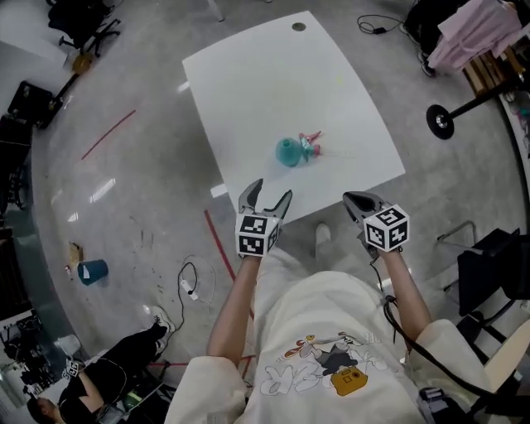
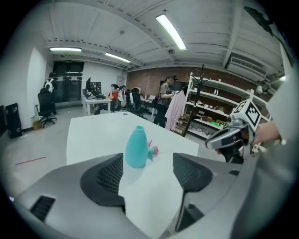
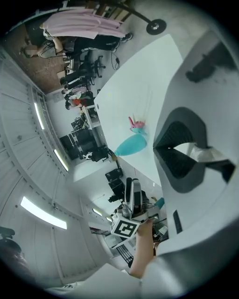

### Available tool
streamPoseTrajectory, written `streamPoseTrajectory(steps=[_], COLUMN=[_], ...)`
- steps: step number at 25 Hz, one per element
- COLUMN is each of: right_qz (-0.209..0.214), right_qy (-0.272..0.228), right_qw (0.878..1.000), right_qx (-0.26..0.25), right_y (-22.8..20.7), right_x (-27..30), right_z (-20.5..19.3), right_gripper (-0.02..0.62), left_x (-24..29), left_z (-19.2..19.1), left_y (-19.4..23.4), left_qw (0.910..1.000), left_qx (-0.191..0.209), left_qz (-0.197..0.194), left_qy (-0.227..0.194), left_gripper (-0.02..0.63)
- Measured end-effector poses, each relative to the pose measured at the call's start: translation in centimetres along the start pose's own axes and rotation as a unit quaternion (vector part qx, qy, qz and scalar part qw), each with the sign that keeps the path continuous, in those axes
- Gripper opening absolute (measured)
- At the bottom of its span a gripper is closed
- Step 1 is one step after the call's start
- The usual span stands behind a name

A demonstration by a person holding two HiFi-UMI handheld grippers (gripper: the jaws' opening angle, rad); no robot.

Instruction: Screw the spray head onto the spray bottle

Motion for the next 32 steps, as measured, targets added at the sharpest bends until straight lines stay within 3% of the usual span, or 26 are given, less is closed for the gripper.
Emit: streamPoseTrajectory(steps=[5,10,12,15,17,19,22,24,28,30,32], right_qz=[-0.057,-0.1,-0.114,-0.133,-0.134,-0.122,-0.105,-0.092,-0.049,-0.031,-0.022], right_qy=[-0.015,-0.031,-0.022,0.052,0.118,0.173,0.245,0.288,0.383,0.416,0.439], right_qw=[0.998,0.993,0.993,0.987,0.97,0.95,0.908,0.878,0.812,0.793,0.785], right_qx=[0.039,0.054,0.033,-0.078,-0.163,-0.231,-0.324,-0.372,-0.438,-0.445,-0.436], right_y=[-0.5,0.6,0.4,0.4,0.0,-0.9,-2.5,-3.6,-5.8,-7.0,-8.1], right_x=[1.9,4.5,6.1,8.9,10.8,12.3,13.6,14.6,16.4,17.2,17.6], right_z=[2.3,5.1,6.2,6.9,7.1,7.4,7.8,8.0,6.6,5.8,4.8], right_gripper=[0.006,0.006,0.008,0.027,0.096,0.139,0.152,0.152,0.152,0.152,0.152], left_x=[5.7,8.4,9.7,11.0,11.7,12.4,13.2,13.7,14.7,15.2,15.6], left_z=[0.7,0.9,0.7,-0.3,-0.7,-0.8,-0.2,0.1,0.0,0.0,-0.2], left_y=[2.9,4.1,4.4,4.4,4.5,4.8,4.9,4.7,4.0,3.6,2.9], left_qw=[0.9938,0.9717,0.9588,0.9386,0.9288,0.9249,0.9256,0.9202,0.9014,0.8947,0.8882], left_qx=[0.075,0.173,0.207,0.247,0.268,0.28,0.284,0.291,0.322,0.331,0.338], left_qz=[-0.07,-0.148,-0.18,-0.225,-0.244,-0.248,-0.248,-0.26,-0.288,-0.299,-0.311], left_qy=[0.043,0.06,0.073,0.084,0.077,0.068,0.041,0.032,0.026,0.023,0.019], left_gripper=[0.341,0.342,0.341,0.341,0.341,0.341,0.342,0.342,0.341,0.341,0.342])
Point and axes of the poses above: the fingertips, and each gripper's own axes: x forward along the fingers, y to its left, z out of its top, the point moved 2 cm from there along -x, backward along the fingers, and after that the axes turned 4 degrees about z, right-handed, at the moved point
